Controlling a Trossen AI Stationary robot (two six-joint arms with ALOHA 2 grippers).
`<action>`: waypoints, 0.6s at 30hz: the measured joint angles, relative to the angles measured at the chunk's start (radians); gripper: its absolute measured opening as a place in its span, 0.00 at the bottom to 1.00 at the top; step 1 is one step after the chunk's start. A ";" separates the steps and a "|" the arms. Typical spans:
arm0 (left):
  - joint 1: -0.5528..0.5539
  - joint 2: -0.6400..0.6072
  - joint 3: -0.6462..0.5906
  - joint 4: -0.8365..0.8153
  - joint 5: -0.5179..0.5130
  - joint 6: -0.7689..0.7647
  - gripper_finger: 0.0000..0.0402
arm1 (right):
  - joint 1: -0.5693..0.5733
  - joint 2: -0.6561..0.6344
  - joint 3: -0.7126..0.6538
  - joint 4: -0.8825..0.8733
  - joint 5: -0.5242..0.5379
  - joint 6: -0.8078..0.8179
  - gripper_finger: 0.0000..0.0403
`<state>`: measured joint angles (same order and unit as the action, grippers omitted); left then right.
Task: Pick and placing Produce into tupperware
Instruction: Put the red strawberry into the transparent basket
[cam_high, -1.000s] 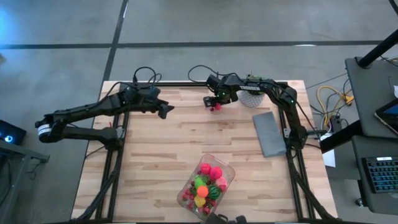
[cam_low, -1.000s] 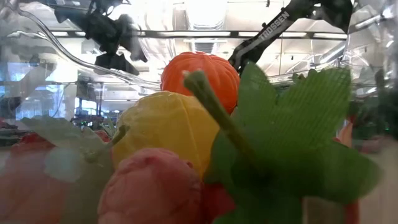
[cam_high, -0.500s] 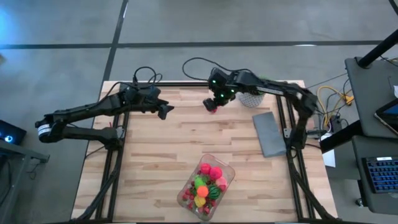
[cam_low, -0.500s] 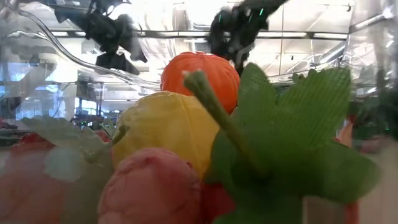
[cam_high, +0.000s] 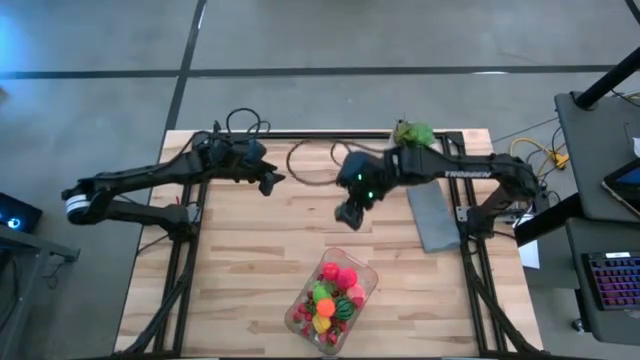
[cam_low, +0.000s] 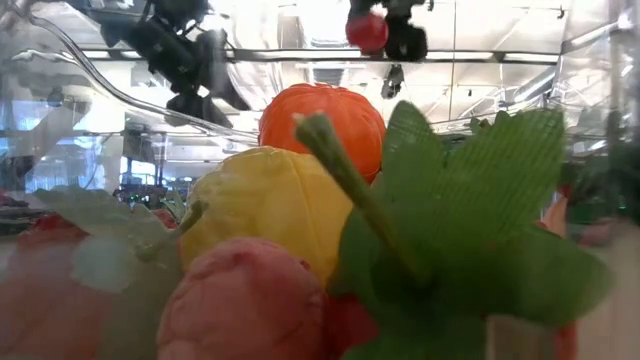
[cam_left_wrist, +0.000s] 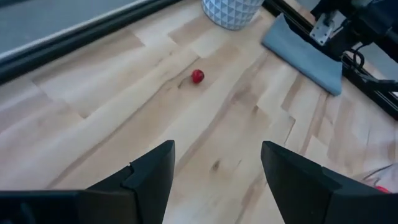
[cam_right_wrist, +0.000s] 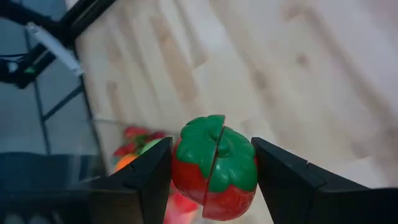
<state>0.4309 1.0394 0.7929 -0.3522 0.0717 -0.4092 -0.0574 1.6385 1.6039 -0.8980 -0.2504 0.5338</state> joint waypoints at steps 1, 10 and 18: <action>0.000 0.007 0.000 0.002 0.013 -0.001 0.56 | 0.021 -0.001 0.000 -0.002 0.000 0.028 0.50; -0.010 0.039 0.000 0.032 0.126 -0.090 0.56 | 0.214 0.002 -0.001 -0.049 0.038 0.102 0.50; -0.016 0.051 0.009 0.043 0.156 -0.135 0.56 | 0.384 0.105 -0.001 0.038 0.062 0.233 0.50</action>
<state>0.4152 1.0904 0.8021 -0.3088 0.2277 -0.5438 0.3266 1.7430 1.6029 -0.8599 -0.1885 0.7667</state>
